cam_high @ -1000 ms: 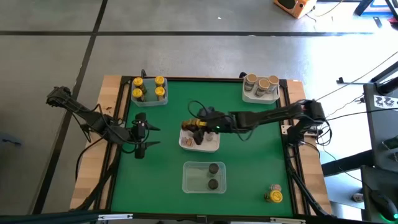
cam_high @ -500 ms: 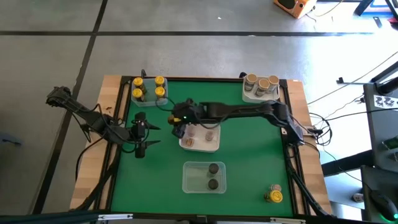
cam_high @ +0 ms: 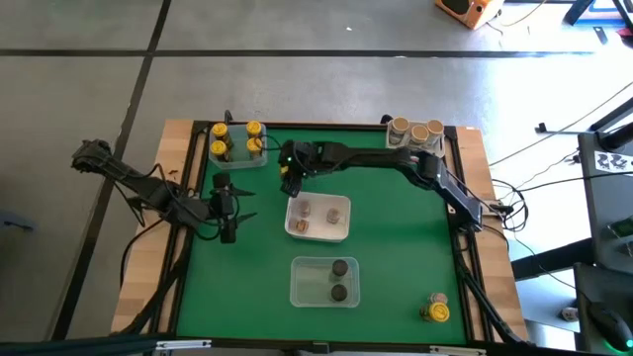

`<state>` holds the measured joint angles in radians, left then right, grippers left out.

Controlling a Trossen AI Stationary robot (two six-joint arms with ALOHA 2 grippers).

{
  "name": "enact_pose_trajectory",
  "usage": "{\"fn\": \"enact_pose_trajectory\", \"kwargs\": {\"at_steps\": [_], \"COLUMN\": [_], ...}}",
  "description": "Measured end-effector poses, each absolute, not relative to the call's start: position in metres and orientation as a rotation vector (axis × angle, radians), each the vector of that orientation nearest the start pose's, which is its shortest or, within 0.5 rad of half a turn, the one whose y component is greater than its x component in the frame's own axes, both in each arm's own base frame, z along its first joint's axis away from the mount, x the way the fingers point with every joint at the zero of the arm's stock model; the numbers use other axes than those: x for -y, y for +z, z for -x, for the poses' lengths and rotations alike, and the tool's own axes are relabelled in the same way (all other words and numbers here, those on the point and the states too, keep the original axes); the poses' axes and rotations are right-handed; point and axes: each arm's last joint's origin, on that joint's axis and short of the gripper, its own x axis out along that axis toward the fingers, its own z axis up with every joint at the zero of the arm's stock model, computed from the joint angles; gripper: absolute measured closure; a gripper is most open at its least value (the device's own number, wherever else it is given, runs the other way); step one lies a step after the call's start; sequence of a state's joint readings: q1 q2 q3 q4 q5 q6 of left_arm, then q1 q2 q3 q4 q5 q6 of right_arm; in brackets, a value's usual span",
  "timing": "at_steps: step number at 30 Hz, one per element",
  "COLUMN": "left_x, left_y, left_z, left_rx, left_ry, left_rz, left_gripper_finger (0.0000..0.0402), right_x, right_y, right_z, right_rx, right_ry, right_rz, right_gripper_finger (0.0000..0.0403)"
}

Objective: Sort spices by type
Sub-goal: Put the top yellow seasoning bottle into the top transparent bin

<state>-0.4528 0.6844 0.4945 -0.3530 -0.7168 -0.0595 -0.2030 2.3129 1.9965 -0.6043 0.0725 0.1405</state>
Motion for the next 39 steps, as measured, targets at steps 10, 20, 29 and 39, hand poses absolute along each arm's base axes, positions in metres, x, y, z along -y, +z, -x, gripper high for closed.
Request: {"fn": "enact_pose_trajectory", "kwargs": {"at_steps": [10, 20, 29, 39], "left_x": [0.030, 0.021, 0.014, 0.011], "left_y": [0.236, 0.231, 0.236, 0.235], "left_z": [-0.147, -0.148, -0.151, -0.152], "left_rx": [-0.401, -0.414, -0.376, -0.378], "left_ry": [0.364, 0.423, 0.469, 0.493], "left_rz": [-0.309, -0.232, -0.212, -0.167], "left_gripper_finger": [0.0150, 0.0150, 0.0150, 0.0150], "right_x": [0.115, 0.109, 0.079, 0.086], "right_y": [0.179, 0.192, 0.259, 0.223], "right_z": [-0.495, -0.499, -0.467, -0.475], "right_rx": [-1.000, -0.923, -0.975, -0.896], "right_ry": [-0.243, -0.215, -0.097, -0.171], "right_rz": [-0.219, -0.173, -0.119, -0.078], "right_gripper_finger": [0.0175, 0.0168, 0.0167, 0.0166]}}
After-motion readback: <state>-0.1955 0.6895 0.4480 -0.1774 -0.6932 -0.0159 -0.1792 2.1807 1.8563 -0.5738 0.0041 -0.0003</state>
